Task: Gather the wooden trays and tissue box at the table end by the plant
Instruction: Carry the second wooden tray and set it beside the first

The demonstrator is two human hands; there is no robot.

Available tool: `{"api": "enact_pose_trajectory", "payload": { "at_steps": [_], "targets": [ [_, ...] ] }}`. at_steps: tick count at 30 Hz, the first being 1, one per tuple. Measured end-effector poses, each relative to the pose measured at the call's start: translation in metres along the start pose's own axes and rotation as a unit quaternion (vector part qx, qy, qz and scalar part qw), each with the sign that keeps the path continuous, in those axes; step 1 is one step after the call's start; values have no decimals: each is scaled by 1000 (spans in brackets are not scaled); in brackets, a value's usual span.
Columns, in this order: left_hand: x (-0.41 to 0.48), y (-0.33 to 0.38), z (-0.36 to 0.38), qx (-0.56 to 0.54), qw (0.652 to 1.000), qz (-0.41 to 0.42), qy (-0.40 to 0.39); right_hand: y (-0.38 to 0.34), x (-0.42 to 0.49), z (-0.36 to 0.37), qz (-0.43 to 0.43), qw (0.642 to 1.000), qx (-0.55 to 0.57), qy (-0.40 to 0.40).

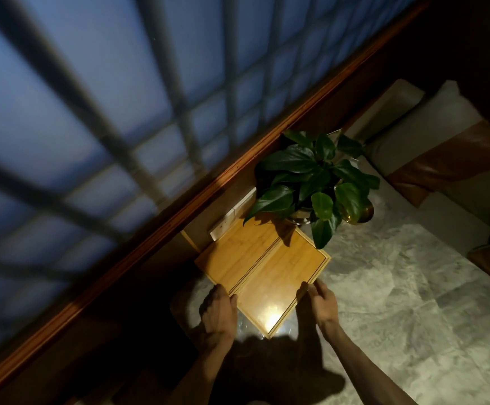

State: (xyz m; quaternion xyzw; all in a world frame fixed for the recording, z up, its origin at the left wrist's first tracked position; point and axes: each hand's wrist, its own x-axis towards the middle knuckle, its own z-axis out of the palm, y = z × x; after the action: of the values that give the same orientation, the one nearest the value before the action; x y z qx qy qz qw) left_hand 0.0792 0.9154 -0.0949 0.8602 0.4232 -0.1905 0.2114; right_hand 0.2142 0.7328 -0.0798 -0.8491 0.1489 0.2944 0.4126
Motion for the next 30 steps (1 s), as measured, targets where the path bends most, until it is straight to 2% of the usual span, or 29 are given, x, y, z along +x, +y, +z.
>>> {"api": "enact_pose_trajectory", "payload": {
  "at_steps": [2,3,6,8,13,17,19,21,22,24,26,27,30],
  "targets": [
    [0,4,4,60,992,109,12,12,-6,-5,-57,983,-174,-2],
    [0,8,7,89,982,164,-7,18,-12,-5,-67,970,-231,-20],
    [2,22,11,154,949,261,-90,40,-22,3,-60,943,-303,-124],
    [2,24,12,179,938,267,-129,44,-20,7,-55,923,-351,-151],
    [2,22,2,213,931,245,-169,34,-18,9,-26,898,-409,-162],
    [-3,37,-15,198,932,221,-206,23,-16,2,-14,887,-416,-201],
    [-12,49,-29,183,935,229,-197,10,-19,-11,-23,904,-369,-214],
    [-27,62,-48,155,947,251,-126,-1,-29,-35,-35,943,-264,-198],
    [-36,70,-57,182,937,294,-39,-3,-36,-49,-51,954,-231,-183],
    [-55,87,-62,276,885,371,60,4,-51,-79,-93,961,-221,-138],
    [-77,113,-61,266,880,390,43,20,-66,-116,-132,956,-250,-73],
    [-91,130,-61,229,894,384,35,34,-75,-136,-147,948,-282,-31],
    [-142,178,-49,186,913,358,-55,86,-108,-196,-158,914,-360,96]
  ]
}}
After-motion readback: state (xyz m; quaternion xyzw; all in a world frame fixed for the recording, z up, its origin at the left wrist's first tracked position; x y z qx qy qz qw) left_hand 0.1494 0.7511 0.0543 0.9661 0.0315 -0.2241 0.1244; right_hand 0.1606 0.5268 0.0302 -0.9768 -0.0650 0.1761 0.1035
